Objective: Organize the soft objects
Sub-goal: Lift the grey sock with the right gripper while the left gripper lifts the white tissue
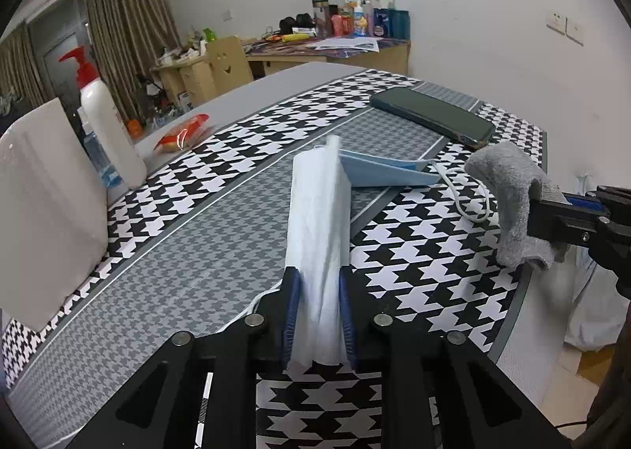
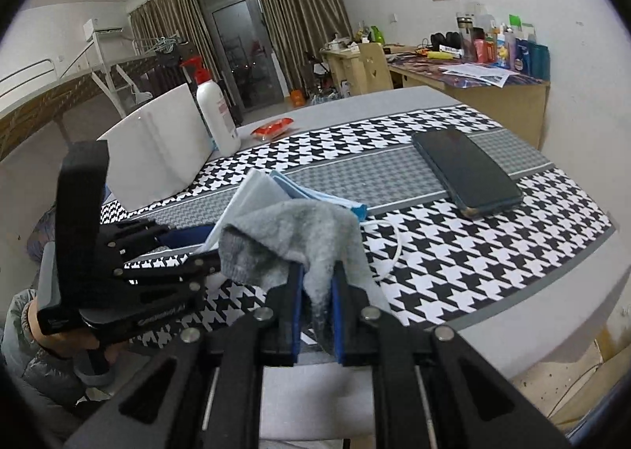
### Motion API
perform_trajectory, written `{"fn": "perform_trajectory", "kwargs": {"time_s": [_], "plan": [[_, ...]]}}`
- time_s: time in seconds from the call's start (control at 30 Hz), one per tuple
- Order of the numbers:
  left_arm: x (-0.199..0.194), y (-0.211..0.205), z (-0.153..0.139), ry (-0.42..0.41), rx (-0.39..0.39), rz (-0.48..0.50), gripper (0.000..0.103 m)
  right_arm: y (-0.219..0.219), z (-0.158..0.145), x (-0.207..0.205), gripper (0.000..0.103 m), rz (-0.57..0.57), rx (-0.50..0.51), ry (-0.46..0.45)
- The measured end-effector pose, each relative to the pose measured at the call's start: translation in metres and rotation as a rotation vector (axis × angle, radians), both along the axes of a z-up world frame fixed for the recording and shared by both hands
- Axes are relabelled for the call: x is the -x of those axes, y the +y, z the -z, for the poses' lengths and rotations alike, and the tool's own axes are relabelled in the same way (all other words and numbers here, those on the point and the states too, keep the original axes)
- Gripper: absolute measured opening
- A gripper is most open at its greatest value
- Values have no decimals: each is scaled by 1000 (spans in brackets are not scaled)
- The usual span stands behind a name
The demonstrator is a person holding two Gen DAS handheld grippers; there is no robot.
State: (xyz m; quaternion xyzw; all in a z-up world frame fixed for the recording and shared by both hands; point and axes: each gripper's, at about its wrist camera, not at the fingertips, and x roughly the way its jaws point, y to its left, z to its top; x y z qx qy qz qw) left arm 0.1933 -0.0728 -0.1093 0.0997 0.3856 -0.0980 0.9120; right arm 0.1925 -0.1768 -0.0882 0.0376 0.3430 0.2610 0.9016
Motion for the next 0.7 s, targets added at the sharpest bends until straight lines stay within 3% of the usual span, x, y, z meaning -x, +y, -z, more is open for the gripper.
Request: {"fn": "perform_trajectory", "kwargs": {"time_s": [0.03, 0.13, 0.53, 0.7], "plan": [[0, 1, 0, 1, 4, -2, 11, -1, 0, 0, 16, 5, 0, -1], [1, 5, 0, 9, 25, -3, 7, -2, -2, 1, 16, 6, -3, -4], [31, 23, -35, -54, 158, 38, 7, 3, -20, 6, 16, 29, -10, -49], [38, 27, -33, -50, 153, 35, 7, 12, -26, 1, 16, 25, -10, -65]]}}
